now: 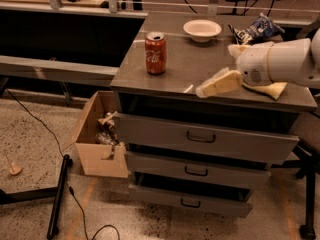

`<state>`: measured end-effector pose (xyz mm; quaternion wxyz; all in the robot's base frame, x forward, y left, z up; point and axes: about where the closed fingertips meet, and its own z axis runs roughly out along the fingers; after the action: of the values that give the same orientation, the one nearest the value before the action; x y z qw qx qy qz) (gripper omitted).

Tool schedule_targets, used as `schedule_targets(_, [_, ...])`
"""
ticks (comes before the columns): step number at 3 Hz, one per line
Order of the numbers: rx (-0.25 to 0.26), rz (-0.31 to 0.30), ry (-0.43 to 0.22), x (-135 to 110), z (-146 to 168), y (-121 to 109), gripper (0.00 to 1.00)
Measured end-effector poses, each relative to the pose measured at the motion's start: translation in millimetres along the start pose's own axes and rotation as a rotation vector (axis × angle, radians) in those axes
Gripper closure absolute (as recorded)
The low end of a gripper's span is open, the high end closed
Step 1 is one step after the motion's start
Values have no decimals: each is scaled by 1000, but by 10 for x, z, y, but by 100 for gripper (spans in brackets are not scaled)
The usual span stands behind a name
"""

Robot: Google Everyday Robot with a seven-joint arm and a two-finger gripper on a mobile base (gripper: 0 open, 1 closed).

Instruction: Place coke can into paper bowl

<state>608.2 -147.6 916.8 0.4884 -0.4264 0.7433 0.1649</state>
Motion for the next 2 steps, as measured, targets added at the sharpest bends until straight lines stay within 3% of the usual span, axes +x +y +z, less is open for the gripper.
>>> schedule_targets(1, [84, 65, -83, -84, 245, -206, 0])
schedule_targets(2, [126, 67, -101, -129, 249, -309, 0])
